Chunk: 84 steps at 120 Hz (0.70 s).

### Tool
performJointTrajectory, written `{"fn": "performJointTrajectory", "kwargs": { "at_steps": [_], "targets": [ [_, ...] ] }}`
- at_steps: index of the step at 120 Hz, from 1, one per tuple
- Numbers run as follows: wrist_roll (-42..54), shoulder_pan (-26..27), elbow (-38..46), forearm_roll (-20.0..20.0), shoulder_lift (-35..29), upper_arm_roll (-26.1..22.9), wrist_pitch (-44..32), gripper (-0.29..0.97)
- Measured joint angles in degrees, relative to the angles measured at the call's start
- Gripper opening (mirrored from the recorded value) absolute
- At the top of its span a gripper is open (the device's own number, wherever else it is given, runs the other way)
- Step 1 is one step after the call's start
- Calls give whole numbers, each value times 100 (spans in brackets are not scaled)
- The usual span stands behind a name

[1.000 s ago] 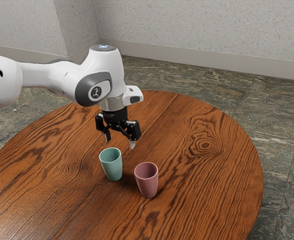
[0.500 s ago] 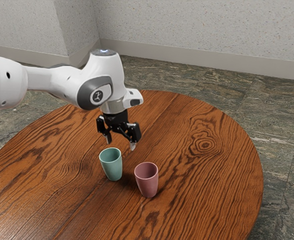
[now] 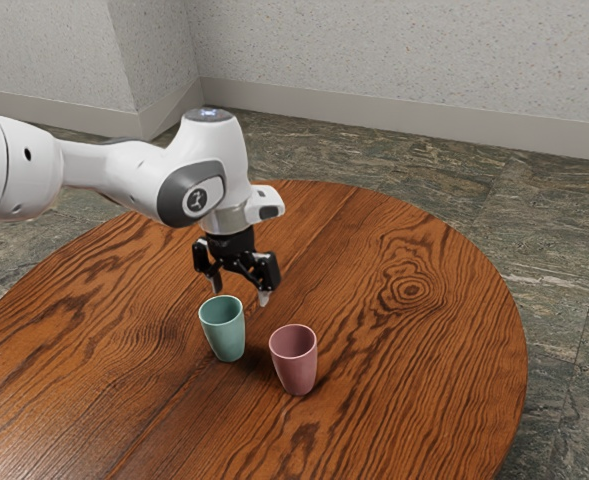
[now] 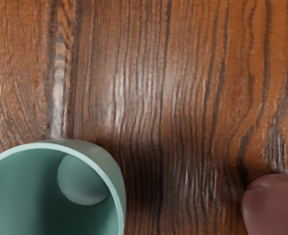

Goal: Place the left cup onto the right cup

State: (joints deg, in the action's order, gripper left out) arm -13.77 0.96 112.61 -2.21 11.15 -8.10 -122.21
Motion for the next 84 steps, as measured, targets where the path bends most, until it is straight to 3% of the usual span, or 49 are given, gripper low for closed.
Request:
{"fn": "performJointTrajectory", "kwargs": {
  "at_steps": [84],
  "targets": [
    [22,-27,3,-6,146,4,-90,67]
  ]
}}
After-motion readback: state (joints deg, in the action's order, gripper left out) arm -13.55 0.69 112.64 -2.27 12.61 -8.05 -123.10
